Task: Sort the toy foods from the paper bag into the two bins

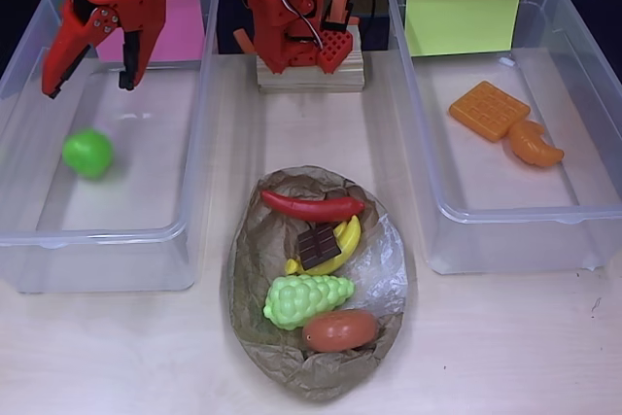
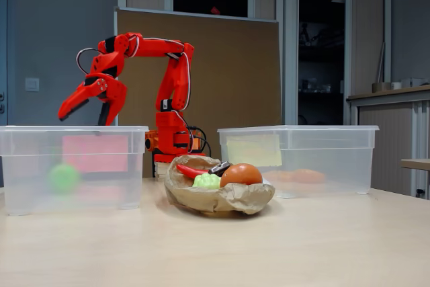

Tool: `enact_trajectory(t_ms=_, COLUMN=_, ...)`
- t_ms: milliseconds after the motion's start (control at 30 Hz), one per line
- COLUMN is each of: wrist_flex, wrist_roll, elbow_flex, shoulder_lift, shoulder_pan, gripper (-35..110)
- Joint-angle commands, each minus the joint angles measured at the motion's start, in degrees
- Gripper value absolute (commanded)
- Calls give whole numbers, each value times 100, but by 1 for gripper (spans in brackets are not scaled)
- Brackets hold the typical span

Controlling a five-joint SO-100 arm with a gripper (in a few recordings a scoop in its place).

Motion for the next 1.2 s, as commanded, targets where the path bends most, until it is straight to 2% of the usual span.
enact_trajectory(t_ms=0, wrist_flex=88, wrist_roll=-88, elbow_flex=149, shoulder_lift=334, shoulder_pan=-9, gripper=46)
enact_trajectory(t_ms=200, wrist_flex=149, wrist_roll=-255, elbow_flex=79, shoulder_lift=861, shoulder_pan=-633, gripper=45)
enact_trajectory(t_ms=433, wrist_flex=1090, wrist_roll=-439, elbow_flex=-1538, shoulder_lift=747, shoulder_pan=-2074, gripper=46)
enact_trajectory(t_ms=633, wrist_flex=1222, wrist_roll=-325, elbow_flex=-2083, shoulder_lift=369, shoulder_pan=-3524, gripper=47)
enact_trajectory(t_ms=967, wrist_flex=422, wrist_roll=844, elbow_flex=-826, shoulder_lift=-185, shoulder_pan=-5062, gripper=43)
enact_trajectory(t_ms=1167, wrist_flex=-589, wrist_roll=1591, elbow_flex=97, shoulder_lift=-580, shoulder_pan=-5563, gripper=36)
